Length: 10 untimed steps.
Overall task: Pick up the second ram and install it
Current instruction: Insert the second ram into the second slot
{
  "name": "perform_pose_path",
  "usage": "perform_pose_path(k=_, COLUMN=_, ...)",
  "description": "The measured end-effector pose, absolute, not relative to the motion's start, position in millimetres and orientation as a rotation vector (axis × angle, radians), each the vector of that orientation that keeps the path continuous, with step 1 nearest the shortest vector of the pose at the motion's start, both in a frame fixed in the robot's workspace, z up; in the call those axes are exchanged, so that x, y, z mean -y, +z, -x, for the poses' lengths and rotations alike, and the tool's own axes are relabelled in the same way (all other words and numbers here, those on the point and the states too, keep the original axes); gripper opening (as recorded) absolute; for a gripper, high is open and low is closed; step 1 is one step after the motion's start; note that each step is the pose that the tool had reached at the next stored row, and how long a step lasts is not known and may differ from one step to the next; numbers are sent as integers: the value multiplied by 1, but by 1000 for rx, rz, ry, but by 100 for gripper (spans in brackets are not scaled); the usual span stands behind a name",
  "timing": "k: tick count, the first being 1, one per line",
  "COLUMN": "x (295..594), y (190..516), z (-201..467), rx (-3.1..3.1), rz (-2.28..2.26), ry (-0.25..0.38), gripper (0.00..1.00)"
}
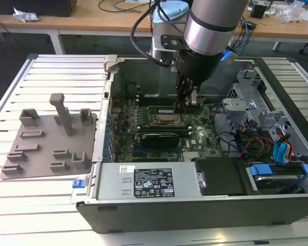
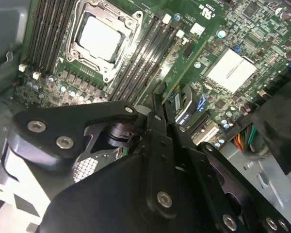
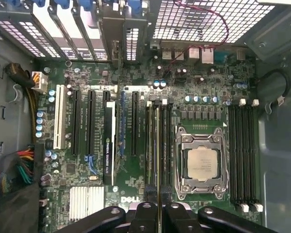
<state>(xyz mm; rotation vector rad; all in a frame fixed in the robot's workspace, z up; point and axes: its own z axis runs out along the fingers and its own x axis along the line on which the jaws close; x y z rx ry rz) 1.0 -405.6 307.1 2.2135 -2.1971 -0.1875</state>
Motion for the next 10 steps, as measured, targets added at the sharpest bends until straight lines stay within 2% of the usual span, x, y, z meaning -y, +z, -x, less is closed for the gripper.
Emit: perform_pose_path(k=10, x=393, y=286, z=1, rx=2197, rz=-2214, ry=-188, gripper=14)
